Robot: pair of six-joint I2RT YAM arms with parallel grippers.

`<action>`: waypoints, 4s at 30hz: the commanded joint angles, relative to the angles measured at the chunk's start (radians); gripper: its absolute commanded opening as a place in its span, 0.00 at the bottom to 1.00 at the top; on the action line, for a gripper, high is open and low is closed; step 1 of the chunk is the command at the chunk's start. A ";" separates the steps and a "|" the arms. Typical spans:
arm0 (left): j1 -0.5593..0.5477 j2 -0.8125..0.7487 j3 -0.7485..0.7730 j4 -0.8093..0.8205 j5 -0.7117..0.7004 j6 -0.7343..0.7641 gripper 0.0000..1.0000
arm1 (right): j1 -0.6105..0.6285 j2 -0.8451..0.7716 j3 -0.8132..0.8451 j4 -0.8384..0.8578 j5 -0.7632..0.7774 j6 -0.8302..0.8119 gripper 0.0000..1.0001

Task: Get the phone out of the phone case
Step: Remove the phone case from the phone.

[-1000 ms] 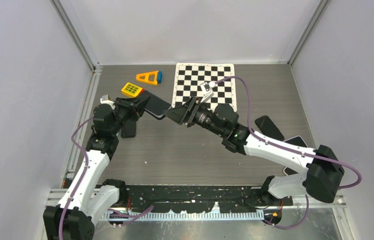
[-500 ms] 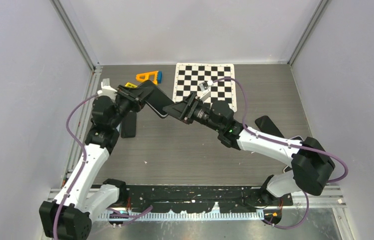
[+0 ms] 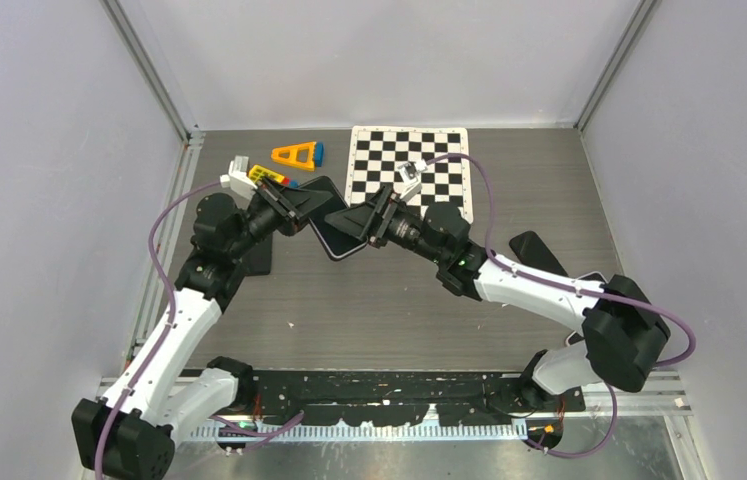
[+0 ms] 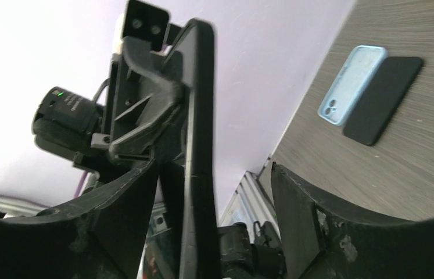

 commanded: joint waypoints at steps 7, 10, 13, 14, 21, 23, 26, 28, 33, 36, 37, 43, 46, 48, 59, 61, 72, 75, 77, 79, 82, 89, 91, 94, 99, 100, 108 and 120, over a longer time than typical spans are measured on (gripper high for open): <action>-0.005 -0.065 0.116 -0.102 -0.114 0.088 0.00 | -0.089 -0.245 -0.168 -0.014 0.115 -0.076 0.80; -0.002 -0.063 0.112 -0.123 -0.144 0.070 0.00 | -0.092 -0.297 -0.165 -0.018 0.055 -0.126 0.73; -0.001 -0.055 0.094 -0.114 -0.161 0.024 0.00 | -0.092 -0.321 -0.152 0.032 -0.057 -0.144 0.58; 0.000 -0.050 0.085 -0.111 -0.163 -0.002 0.00 | -0.091 -0.321 -0.143 0.048 -0.111 -0.147 0.55; 0.023 -0.030 -0.025 -0.019 -0.192 -0.233 0.00 | -0.085 -0.286 -0.144 0.135 -0.233 -0.130 0.25; 0.027 -0.028 -0.072 0.039 -0.187 -0.317 0.00 | -0.082 -0.269 -0.143 0.142 -0.232 -0.124 0.24; 0.027 -0.018 -0.108 0.079 -0.165 -0.392 0.00 | -0.076 -0.237 -0.138 0.153 -0.229 -0.114 0.27; 0.027 -0.010 -0.120 0.102 -0.147 -0.422 0.00 | -0.073 -0.216 -0.129 0.159 -0.226 -0.110 0.30; 0.027 0.023 -0.139 0.163 -0.104 -0.477 0.00 | -0.056 -0.166 -0.103 0.167 -0.257 -0.116 0.33; 0.027 0.047 -0.147 0.202 -0.086 -0.502 0.00 | -0.053 -0.149 -0.104 0.153 -0.238 -0.124 0.34; 0.027 0.053 -0.148 0.214 -0.081 -0.507 0.00 | -0.053 -0.146 -0.108 0.146 -0.230 -0.125 0.34; 0.027 0.062 -0.147 0.244 -0.051 -0.530 0.00 | -0.053 -0.145 -0.102 0.061 -0.147 -0.140 0.35; 0.027 0.068 -0.131 0.263 -0.013 -0.536 0.00 | -0.053 -0.148 -0.086 0.006 -0.099 -0.136 0.35; 0.027 0.077 -0.112 0.274 0.015 -0.532 0.00 | -0.053 -0.148 -0.079 -0.029 -0.060 -0.117 0.35; 0.027 0.077 -0.094 0.349 0.053 -0.525 0.00 | -0.067 -0.054 -0.109 -0.015 0.078 0.146 0.41; 0.026 0.081 -0.083 0.337 0.064 -0.516 0.00 | -0.068 -0.037 -0.110 -0.020 0.093 0.179 0.42; 0.026 0.088 -0.050 0.373 0.102 -0.476 0.00 | -0.079 -0.009 -0.085 -0.225 0.154 0.313 0.49; 0.025 0.075 -0.046 0.369 0.104 -0.452 0.00 | -0.081 0.003 -0.080 -0.210 0.150 0.324 0.49; 0.026 0.068 -0.041 0.360 0.124 -0.424 0.00 | -0.082 0.011 -0.084 -0.167 0.141 0.327 0.50; 0.026 0.066 -0.035 0.352 0.146 -0.393 0.00 | -0.086 0.021 -0.083 -0.105 0.120 0.327 0.51; 0.026 0.070 -0.025 0.348 0.202 -0.343 0.00 | -0.089 0.030 -0.086 0.001 0.077 0.308 0.51; 0.026 0.073 -0.009 0.349 0.316 -0.230 0.00 | -0.090 0.009 -0.076 0.103 0.035 0.235 0.48; 0.025 0.075 -0.008 0.346 0.342 -0.201 0.00 | -0.090 0.001 -0.079 0.140 0.020 0.220 0.45; 0.024 0.075 -0.013 0.345 0.363 -0.173 0.00 | -0.090 -0.009 -0.074 0.166 -0.004 0.199 0.42; 0.026 0.083 0.004 0.333 0.398 -0.112 0.00 | -0.090 -0.005 -0.049 0.165 -0.093 0.168 0.37; 0.025 0.084 0.009 0.332 0.410 -0.098 0.00 | -0.090 -0.001 -0.040 0.164 -0.105 0.165 0.30; 0.025 0.026 0.004 0.181 0.384 0.048 0.24 | -0.091 -0.010 -0.048 0.209 -0.094 0.233 0.01; 0.029 -0.117 -0.064 -0.078 0.237 0.313 0.90 | -0.099 -0.067 -0.076 0.214 0.017 0.444 0.01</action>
